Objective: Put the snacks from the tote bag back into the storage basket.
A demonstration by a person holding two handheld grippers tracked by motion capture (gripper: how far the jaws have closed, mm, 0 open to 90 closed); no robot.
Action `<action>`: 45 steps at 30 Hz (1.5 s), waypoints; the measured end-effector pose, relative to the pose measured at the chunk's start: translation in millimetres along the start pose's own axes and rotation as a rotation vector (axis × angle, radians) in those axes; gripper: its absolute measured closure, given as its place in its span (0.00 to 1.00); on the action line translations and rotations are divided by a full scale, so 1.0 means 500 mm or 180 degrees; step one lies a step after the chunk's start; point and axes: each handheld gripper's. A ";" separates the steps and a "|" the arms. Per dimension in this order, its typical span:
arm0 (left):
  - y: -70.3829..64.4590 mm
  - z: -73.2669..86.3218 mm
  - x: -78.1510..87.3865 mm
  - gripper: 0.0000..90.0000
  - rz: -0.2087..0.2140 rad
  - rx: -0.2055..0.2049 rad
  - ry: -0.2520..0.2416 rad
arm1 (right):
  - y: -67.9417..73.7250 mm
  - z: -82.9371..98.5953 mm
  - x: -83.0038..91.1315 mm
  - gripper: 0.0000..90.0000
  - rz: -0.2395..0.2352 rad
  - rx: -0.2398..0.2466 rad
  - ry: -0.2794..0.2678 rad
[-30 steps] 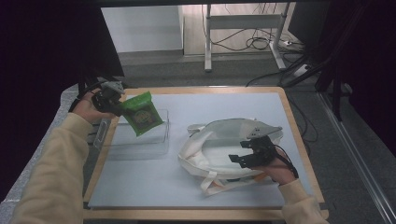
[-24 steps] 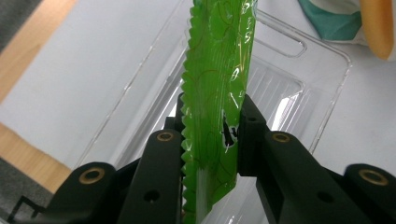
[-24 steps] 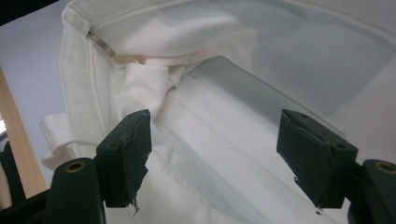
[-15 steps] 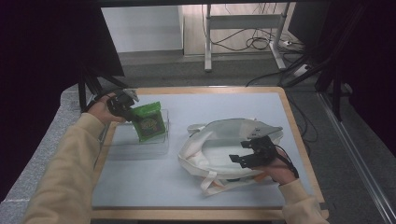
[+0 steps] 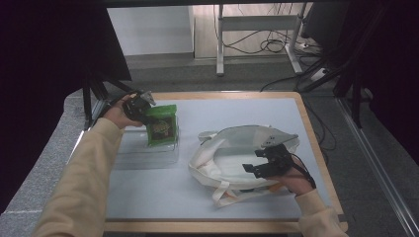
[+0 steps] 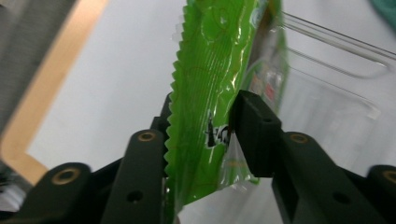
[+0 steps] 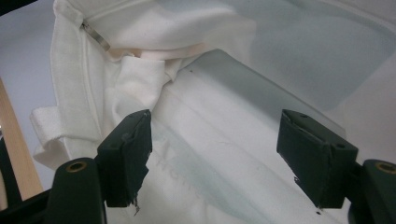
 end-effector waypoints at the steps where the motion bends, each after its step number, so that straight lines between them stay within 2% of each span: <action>1: -0.001 -0.001 -0.002 0.68 -0.0040 -0.0014 -0.0021 | 0.000 0.000 0.000 0.29 0.0001 -0.0003 0.0005; 7: -0.001 -0.002 -0.008 0.57 -0.0147 -0.0069 -0.0079 | -0.002 0.002 0.000 0.29 0.0011 -0.0006 0.0008; 9: 0.000 -0.007 -0.003 0.54 -0.0215 -0.0066 -0.0229 | -0.003 0.002 -0.001 0.29 0.0014 -0.0003 0.0013; 11: 0.000 -0.010 0.000 0.52 -0.0227 -0.0068 -0.0247 | -0.003 0.003 -0.001 0.29 0.0014 -0.0002 0.0017; 15: 0.002 -0.026 0.019 0.49 -0.0366 -0.0135 -0.0383 | -0.002 0.003 -0.003 0.29 0.0010 0.0002 0.0030; 18: 0.002 -0.036 0.031 0.49 -0.0378 -0.0135 -0.0474 | -0.002 0.003 -0.003 0.29 0.0008 0.0004 0.0032; 27: -0.007 -0.045 0.048 0.48 -0.0221 -0.0063 -0.0557 | -0.001 0.003 -0.003 0.29 -0.0003 0.0005 0.0027; 30: -0.012 -0.045 0.056 0.47 -0.0124 0.0035 -0.0586 | -0.002 0.003 -0.002 0.29 -0.0004 -0.0002 0.0016; 34: -0.019 -0.045 0.062 0.47 -0.0072 0.0080 -0.0593 | -0.002 0.001 0.000 0.29 -0.0004 -0.0003 0.0000; 45: -0.054 -0.041 0.092 0.46 0.0069 0.0203 -0.0670 | 0.001 0.001 0.006 0.29 0.0013 0.0009 -0.0002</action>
Point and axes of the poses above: each handheld gripper's, and its own axes: x roughly backward along the jaws, z roughly out of its underside, y roughly to its left, and after that the axes turned 12 degrees about -y, right-handed
